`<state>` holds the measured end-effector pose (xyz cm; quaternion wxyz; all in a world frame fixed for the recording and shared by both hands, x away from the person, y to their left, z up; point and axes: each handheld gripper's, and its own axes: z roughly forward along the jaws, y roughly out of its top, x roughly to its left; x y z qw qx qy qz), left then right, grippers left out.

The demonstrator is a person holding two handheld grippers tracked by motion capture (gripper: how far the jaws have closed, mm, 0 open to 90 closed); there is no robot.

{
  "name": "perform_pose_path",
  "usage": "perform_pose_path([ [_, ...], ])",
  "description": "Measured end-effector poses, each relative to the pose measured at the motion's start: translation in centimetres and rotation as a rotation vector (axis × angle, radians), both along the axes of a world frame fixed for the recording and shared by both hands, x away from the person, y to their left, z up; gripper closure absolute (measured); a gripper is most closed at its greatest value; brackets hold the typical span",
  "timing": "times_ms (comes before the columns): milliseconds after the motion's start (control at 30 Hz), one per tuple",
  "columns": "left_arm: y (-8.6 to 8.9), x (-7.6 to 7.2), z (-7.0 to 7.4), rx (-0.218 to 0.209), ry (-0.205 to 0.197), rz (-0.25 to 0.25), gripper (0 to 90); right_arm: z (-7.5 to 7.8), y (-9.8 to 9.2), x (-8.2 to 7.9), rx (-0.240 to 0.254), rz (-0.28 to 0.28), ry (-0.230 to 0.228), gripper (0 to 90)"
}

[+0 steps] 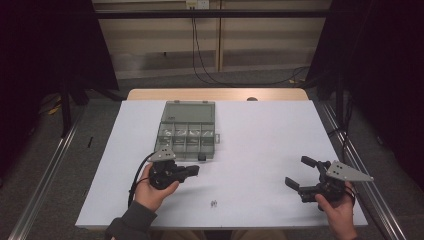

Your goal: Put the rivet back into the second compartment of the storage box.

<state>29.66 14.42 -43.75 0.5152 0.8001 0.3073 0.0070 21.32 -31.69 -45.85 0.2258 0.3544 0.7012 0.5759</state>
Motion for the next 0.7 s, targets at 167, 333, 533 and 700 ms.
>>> perform_pose_path([
  [167,0.4,1.1,0.5,0.003,-0.008,0.036,89.3,0.0,0.1,0.0,-0.001,0.005,-0.001,2.0],
  [333,0.5,2.0,1.0,0.015,-0.019,0.062,89.3,0.0,0.0,0.0,0.004,0.000,0.001,2.1],
  [533,0.5,3.2,1.9,0.022,-0.031,0.087,89.3,0.0,0.0,0.0,0.003,0.002,0.003,2.1],
  [700,0.4,4.3,2.5,0.033,-0.030,0.114,89.3,0.0,0.0,0.0,0.004,0.003,0.004,2.0],
])
